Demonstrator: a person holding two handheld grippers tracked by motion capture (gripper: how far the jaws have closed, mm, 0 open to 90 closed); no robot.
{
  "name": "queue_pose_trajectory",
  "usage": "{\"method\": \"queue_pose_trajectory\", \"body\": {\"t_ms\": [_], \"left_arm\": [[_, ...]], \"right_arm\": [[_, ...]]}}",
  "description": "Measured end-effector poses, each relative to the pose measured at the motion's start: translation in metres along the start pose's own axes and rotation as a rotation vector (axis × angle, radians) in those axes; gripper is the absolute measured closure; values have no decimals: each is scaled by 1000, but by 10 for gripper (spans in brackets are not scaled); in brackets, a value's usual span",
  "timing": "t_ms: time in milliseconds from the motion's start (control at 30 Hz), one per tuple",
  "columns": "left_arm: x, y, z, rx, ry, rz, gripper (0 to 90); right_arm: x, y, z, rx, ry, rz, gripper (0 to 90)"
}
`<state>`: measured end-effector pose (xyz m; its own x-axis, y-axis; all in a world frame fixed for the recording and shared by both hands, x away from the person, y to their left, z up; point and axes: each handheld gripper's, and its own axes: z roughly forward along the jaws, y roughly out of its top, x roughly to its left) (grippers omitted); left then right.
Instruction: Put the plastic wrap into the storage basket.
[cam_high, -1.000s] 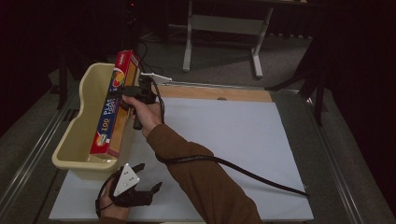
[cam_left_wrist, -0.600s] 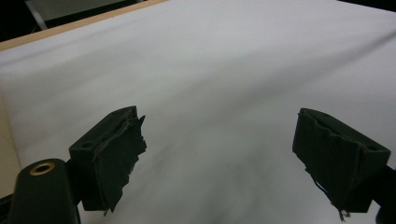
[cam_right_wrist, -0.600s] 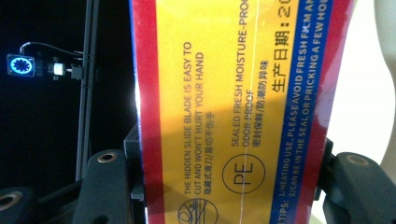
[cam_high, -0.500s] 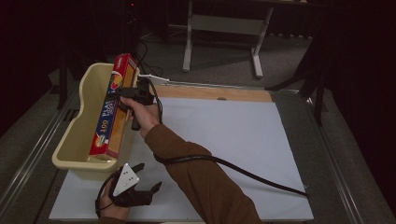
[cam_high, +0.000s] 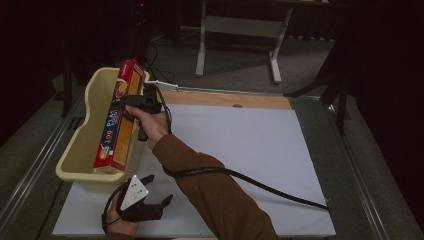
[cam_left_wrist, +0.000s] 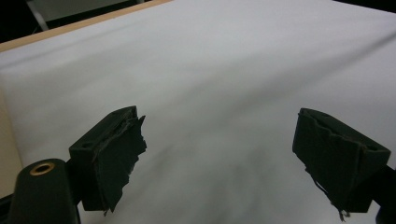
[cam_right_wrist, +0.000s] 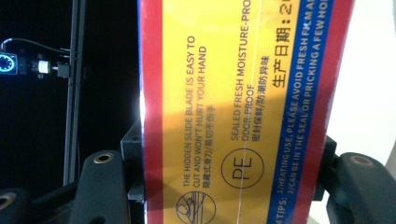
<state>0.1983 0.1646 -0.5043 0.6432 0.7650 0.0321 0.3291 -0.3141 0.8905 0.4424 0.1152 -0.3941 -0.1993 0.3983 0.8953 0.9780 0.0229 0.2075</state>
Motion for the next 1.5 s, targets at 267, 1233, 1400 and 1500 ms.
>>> {"method": "queue_pose_trajectory", "body": {"t_ms": [267, 1233, 1400, 1500], "left_arm": [[0, 0, 0, 1, -1, 1, 154], [0, 0, -2, 3, 13, 5, 154], [0, 0, -1, 7, 15, 11, 154], [0, 0, -1, 10, 18, 14, 154]], "right_arm": [[-5, 0, 2, -2, -7, 15, 370], [8, -6, -24, -12, -118, -153, 419], [18, -14, -35, 20, -150, -279, 425], [22, -18, -43, 18, -185, -347, 425]]}}
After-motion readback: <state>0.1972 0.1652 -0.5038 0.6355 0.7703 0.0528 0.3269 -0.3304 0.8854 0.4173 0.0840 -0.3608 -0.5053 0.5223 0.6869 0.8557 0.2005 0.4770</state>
